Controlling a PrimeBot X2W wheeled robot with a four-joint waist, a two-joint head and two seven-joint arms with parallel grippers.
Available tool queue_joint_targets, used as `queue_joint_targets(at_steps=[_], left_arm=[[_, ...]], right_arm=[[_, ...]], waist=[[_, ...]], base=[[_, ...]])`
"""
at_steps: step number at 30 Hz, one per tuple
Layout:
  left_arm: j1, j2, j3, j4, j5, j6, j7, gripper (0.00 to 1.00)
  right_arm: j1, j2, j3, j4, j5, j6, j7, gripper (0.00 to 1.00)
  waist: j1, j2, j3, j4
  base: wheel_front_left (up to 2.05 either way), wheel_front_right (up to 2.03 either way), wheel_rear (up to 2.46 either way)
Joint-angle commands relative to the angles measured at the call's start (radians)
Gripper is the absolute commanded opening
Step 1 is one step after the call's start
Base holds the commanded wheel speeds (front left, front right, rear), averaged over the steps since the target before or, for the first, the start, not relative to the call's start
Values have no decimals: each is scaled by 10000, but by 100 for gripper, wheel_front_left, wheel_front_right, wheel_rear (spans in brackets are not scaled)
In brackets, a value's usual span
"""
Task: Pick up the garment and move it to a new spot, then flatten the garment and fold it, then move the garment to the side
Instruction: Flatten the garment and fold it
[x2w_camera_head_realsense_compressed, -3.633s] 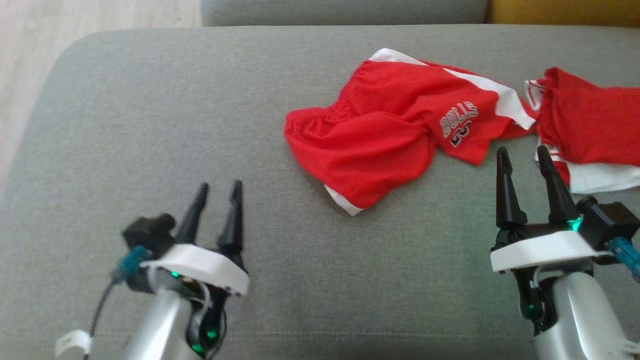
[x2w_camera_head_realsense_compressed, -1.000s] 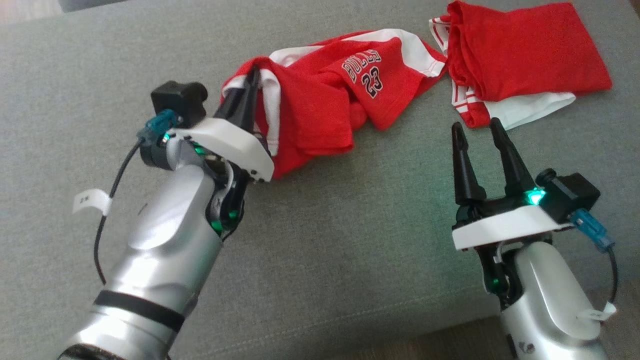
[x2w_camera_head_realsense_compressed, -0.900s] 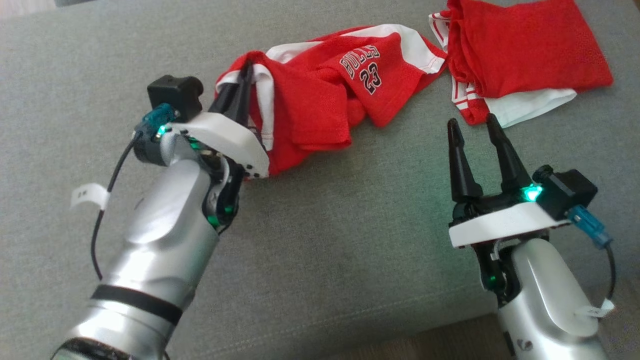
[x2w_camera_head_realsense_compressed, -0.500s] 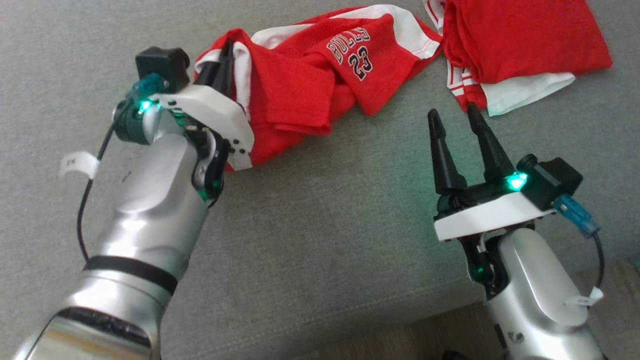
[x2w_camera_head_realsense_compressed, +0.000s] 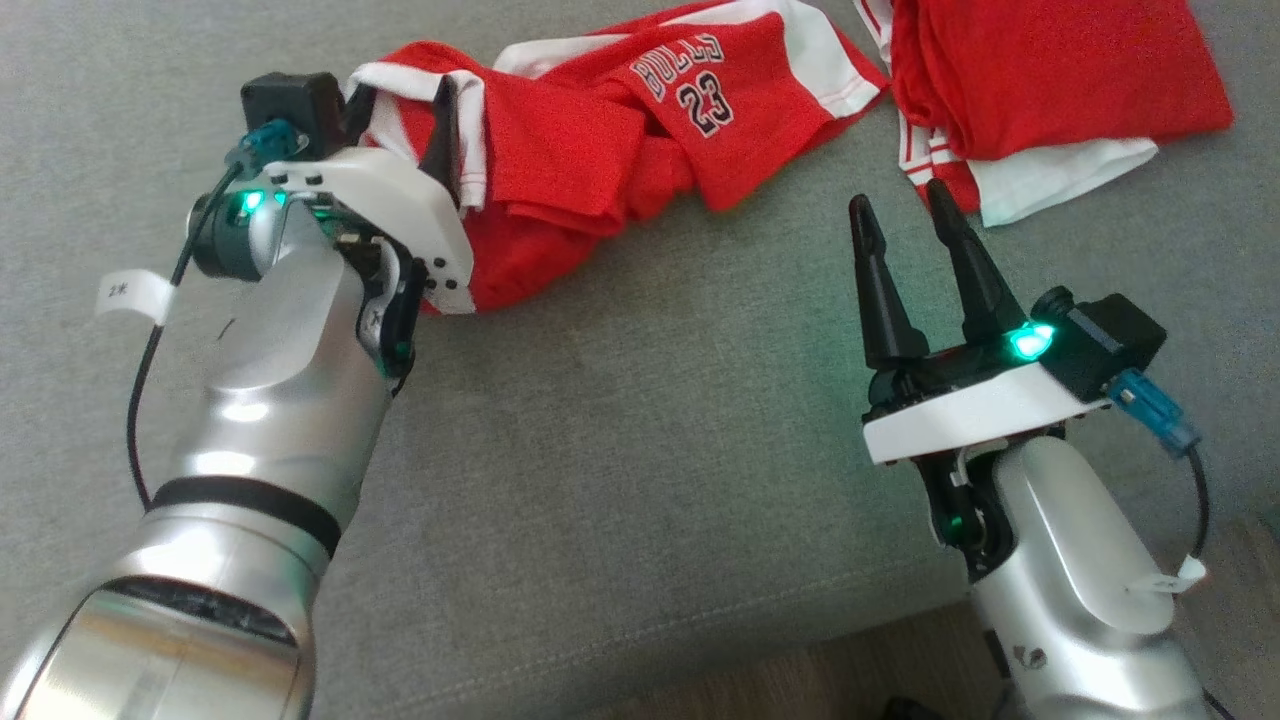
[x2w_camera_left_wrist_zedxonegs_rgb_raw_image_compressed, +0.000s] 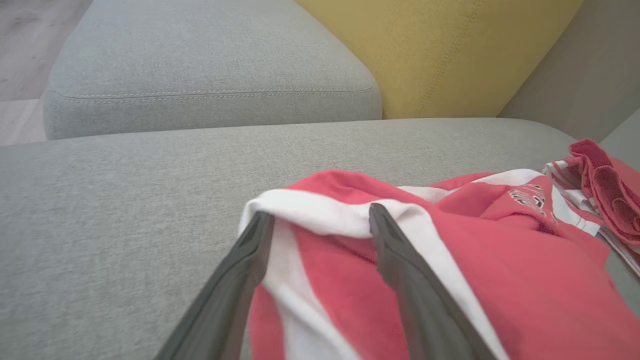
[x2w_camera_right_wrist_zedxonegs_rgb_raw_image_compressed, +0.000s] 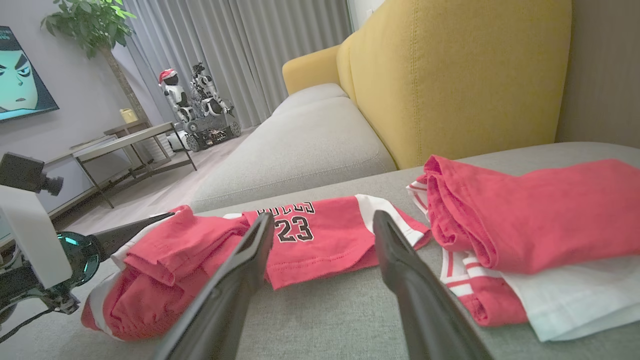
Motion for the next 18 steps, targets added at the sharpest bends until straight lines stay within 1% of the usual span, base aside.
queue_joint_targets(at_steps=[1, 10, 14, 18], left_arm=[[-374, 205, 158, -209, 58, -44, -122, 100], [190, 170, 183, -173, -42, -695, -122, 100], [617, 161, 157, -544, -69, -910, -122, 100], [1177, 194, 260, -1211, -82, -985, -122, 100]], right_arm=[[-133, 39, 119, -275, -9, 67, -107, 100], [66, 39, -258, -190, -233, 67, -108, 100], [207, 39, -489, -152, -344, 67, -108, 100], [369, 39, -703, -112, -444, 67, -108, 100]], waist=[[-1, 0, -101, 93], [-1, 0, -818, 857], [-1, 0, -1160, 1279], [-1, 0, -1523, 1673]], base=[[0, 0, 0], [0, 0, 0], [0, 0, 0], [0, 0, 0]])
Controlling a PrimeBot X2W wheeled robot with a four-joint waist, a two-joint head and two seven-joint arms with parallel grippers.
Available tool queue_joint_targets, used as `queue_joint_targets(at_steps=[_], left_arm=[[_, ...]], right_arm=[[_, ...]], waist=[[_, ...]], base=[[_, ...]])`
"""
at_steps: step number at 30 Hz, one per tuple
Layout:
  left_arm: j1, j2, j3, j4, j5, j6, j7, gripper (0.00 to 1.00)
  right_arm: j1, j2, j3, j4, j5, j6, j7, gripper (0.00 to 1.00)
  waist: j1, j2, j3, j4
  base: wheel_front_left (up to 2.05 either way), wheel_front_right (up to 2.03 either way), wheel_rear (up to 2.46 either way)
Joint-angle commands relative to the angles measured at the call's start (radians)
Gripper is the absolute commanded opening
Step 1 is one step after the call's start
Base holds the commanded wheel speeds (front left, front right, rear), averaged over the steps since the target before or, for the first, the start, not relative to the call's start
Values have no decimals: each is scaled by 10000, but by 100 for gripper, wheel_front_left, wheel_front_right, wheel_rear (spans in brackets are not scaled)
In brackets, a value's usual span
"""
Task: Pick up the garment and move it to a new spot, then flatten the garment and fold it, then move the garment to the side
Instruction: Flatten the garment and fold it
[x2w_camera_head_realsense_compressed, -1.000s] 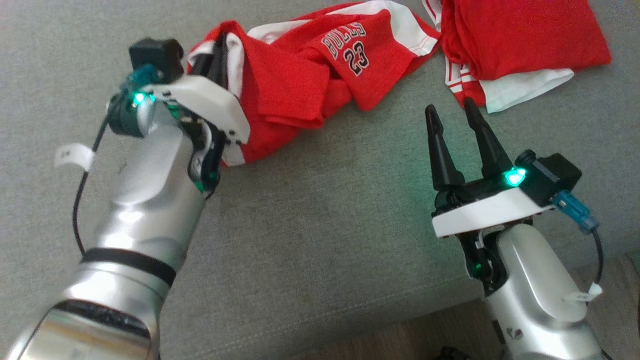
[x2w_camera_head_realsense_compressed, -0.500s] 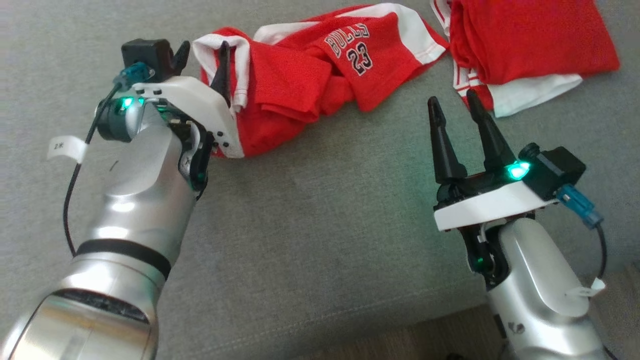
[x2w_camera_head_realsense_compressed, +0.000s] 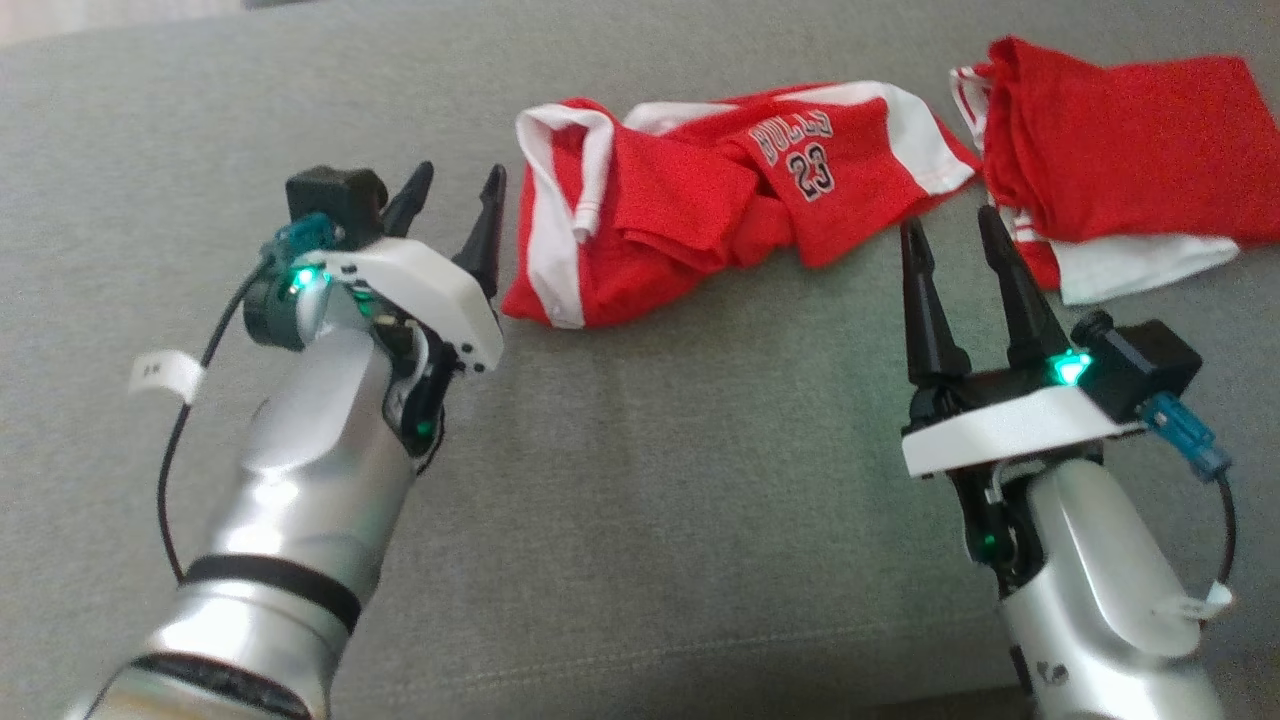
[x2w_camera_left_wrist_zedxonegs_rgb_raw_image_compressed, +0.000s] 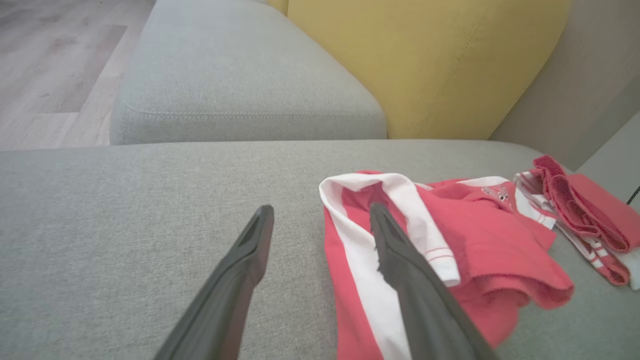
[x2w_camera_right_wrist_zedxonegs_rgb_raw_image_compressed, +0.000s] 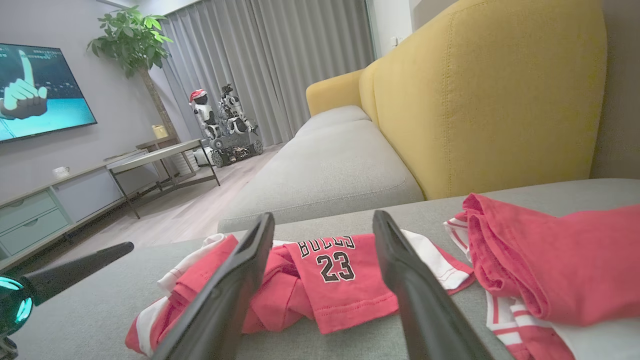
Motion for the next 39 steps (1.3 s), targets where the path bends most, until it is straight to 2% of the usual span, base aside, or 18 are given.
queue_joint_targets(at_steps=[1, 8, 12, 23, 27, 31, 33, 39], left_arm=[[-92, 259, 298, -498, -74, -67, -122, 100], [1446, 425, 885, -2428, -126, 190, -122, 100], [2464, 470, 1272, -3728, -72, 480, -122, 100], [5107, 208, 2211, -6540, -143, 934, -122, 100], [5557, 175, 2139, -7006, -375, 1005, -122, 100], [5665, 171, 1828, -7203, -594, 1159, -122, 100], [5669, 170, 1597, -7267, -760, 1252, -122, 100], [5558, 169, 1092, -7255, -979, 1361, -122, 100]], right_arm=[[14, 49, 120, -261, -76, 67, -91, 100], [357, 49, -265, -329, -330, 67, -22, 100], [516, 49, -391, -465, -529, 67, 132, 100], [707, 30, -346, -1006, -1028, 67, 788, 100], [395, -144, 149, -1284, -1193, 67, 1275, 100], [-131, -206, 788, -1210, -745, 67, 2159, 100], [-695, -249, 1255, -888, -470, 67, 2710, 100], [-1789, -95, 1610, 324, 69, 67, 3241, 100]], waist=[[0, 0, -350, 335], [0, 0, -770, 912], [0, 0, -896, 1144], [0, 0, -945, 1530], [0, 0, -868, 1716], [0, 0, -726, 1907], [0, 0, -507, 2055], [0, 0, -88, 2425]], base=[[0, 0, 0], [0, 0, 0], [0, 0, 0], [0, 0, 0], [0, 0, 0], [0, 0, 0], [0, 0, 0], [0, 0, 0]])
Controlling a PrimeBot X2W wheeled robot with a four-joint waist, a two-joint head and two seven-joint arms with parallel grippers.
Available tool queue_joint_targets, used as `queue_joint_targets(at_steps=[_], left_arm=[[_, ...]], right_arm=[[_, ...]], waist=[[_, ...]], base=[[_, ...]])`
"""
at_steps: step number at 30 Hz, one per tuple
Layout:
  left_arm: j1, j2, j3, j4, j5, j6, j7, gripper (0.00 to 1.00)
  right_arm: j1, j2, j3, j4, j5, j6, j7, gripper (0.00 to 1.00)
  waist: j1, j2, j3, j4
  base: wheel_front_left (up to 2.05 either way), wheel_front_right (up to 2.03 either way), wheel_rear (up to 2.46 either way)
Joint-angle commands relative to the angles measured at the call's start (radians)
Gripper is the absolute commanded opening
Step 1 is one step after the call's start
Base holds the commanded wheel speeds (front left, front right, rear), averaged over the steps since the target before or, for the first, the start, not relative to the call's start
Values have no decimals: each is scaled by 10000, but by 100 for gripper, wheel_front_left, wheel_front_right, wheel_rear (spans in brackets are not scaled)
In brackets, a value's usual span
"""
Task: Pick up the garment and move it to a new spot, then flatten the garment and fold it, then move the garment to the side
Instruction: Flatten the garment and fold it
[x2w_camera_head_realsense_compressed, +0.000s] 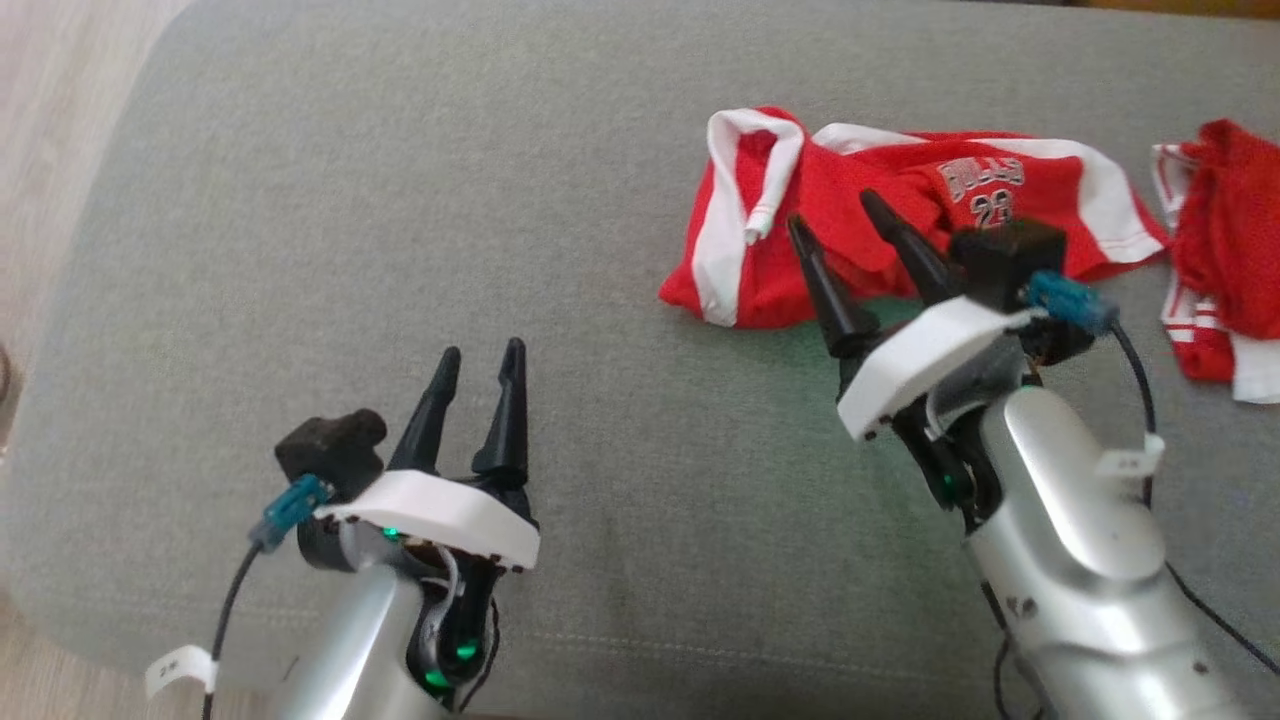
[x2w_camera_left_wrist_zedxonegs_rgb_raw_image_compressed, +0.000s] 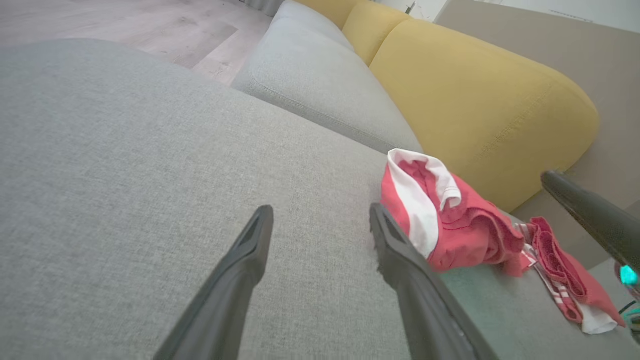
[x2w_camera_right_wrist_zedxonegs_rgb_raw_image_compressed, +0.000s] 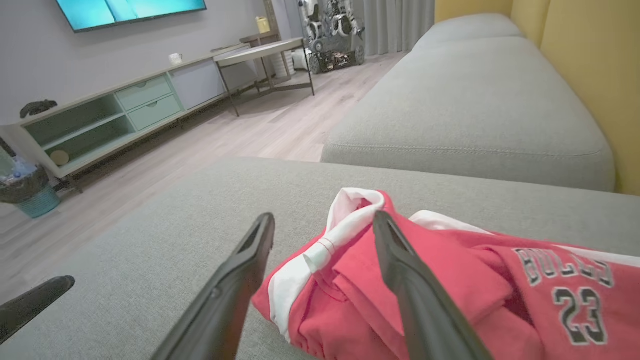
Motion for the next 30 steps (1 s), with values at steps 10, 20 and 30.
queue_joint_targets(at_steps=[10, 20, 30], left_arm=[[-599, 84, -105, -377, -284, 201, -122, 100], [-760, 84, -203, -404, -440, 269, -122, 100], [-817, 84, -234, -343, -536, 319, -122, 100]], right_arm=[[-1381, 266, 331, 1636, 636, 67, 154, 100], [-2068, 278, 551, 2625, 944, 67, -142, 100], [-2389, 280, 779, 3118, 1244, 67, -428, 0]], waist=[[0, -1, 532, 604], [0, -1, 814, 779], [0, -1, 860, 785]], base=[[0, 0, 0], [0, 0, 0], [0, 0, 0]])
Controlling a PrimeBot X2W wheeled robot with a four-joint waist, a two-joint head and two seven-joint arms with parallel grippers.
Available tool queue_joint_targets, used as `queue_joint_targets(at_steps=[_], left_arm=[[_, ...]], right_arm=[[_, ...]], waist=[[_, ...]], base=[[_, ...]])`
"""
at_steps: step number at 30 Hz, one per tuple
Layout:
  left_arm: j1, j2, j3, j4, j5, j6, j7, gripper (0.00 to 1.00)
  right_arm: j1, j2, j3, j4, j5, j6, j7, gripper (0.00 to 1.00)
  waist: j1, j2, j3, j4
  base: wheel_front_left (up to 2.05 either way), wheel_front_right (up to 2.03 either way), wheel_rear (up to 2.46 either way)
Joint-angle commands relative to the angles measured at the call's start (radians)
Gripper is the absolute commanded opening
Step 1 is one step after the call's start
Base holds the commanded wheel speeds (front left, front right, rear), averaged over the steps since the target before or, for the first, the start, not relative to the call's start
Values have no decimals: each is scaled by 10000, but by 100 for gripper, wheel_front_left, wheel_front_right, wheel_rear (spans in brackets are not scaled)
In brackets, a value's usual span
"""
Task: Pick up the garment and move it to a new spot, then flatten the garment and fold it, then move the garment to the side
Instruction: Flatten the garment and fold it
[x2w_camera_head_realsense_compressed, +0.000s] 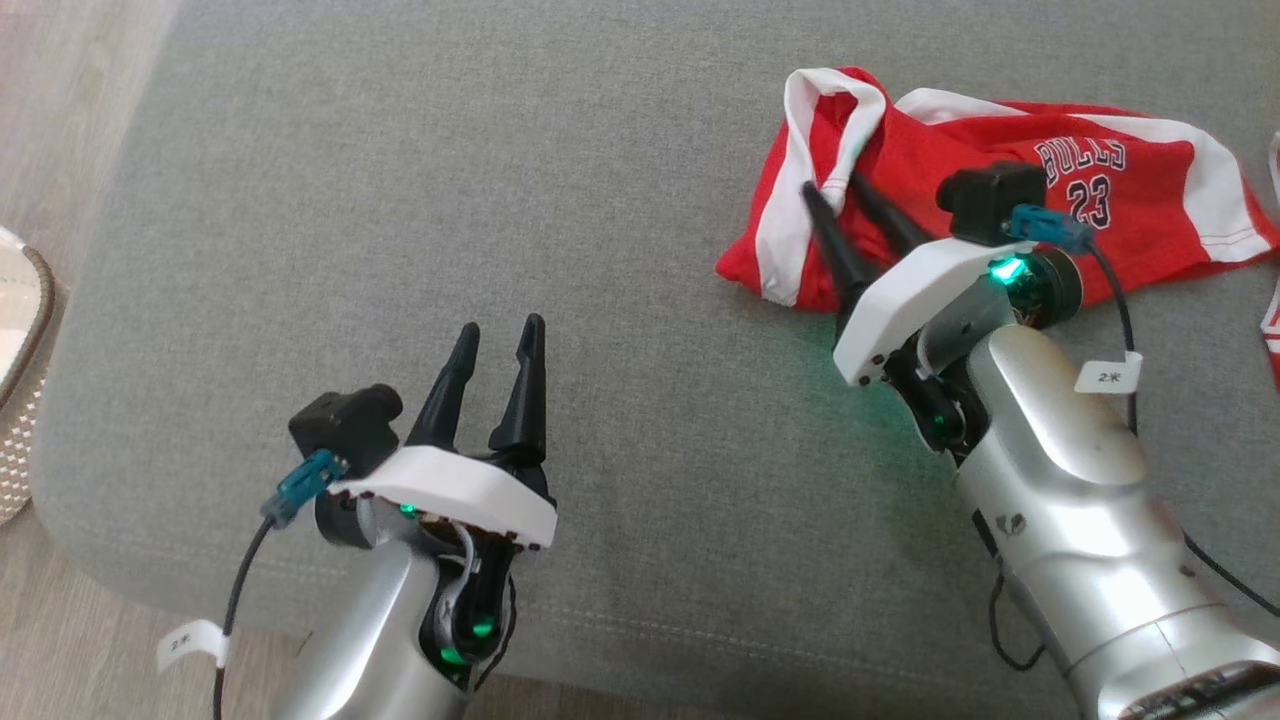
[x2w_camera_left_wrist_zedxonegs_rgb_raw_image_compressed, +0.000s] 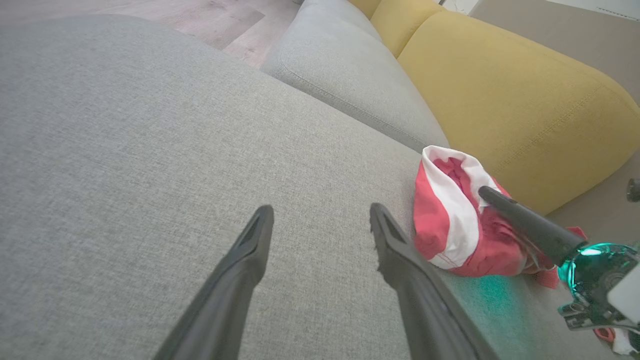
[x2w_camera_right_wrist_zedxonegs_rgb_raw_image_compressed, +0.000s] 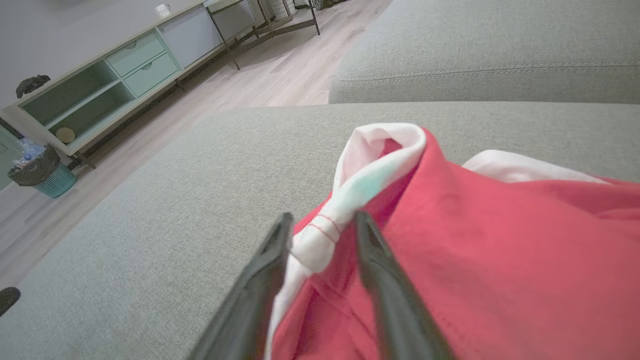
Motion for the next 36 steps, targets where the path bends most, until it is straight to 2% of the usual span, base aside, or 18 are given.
queue_joint_targets(at_steps=[1, 10, 19, 24, 30, 36], left_arm=[[-370, 82, 277, -269, -50, 22, -122, 100], [-292, 82, 298, -207, -2, 29, -122, 100], [-423, 82, -258, -97, 90, -211, -122, 100], [-718, 82, -875, 40, 103, -418, -122, 100], [-1306, 82, -1576, 435, 305, -554, -122, 100], [-2263, 81, -1977, 1275, 850, -457, -122, 100]], right_arm=[[-364, 228, 199, -220, 130, 67, -159, 0], [-456, 64, 141, -34, -152, 67, -559, 0], [-777, -1528, -524, -702, -659, 67, -143, 0], [-1176, -2107, -1000, -795, -974, 67, 73, 0], [-1534, -2158, -1186, -701, -1262, 67, 251, 0], [-1688, -1993, -1044, -709, -1330, 67, 286, 0]], waist=[[0, 0, -3, -15], [0, 0, -245, -298], [0, 0, -425, -1029], [0, 0, -318, -1426], [0, 0, -85, -1785], [0, 0, 128, -1953]], base=[[0, 0, 0], [0, 0, 0], [0, 0, 0], [0, 0, 0], [0, 0, 0], [0, 0, 0]])
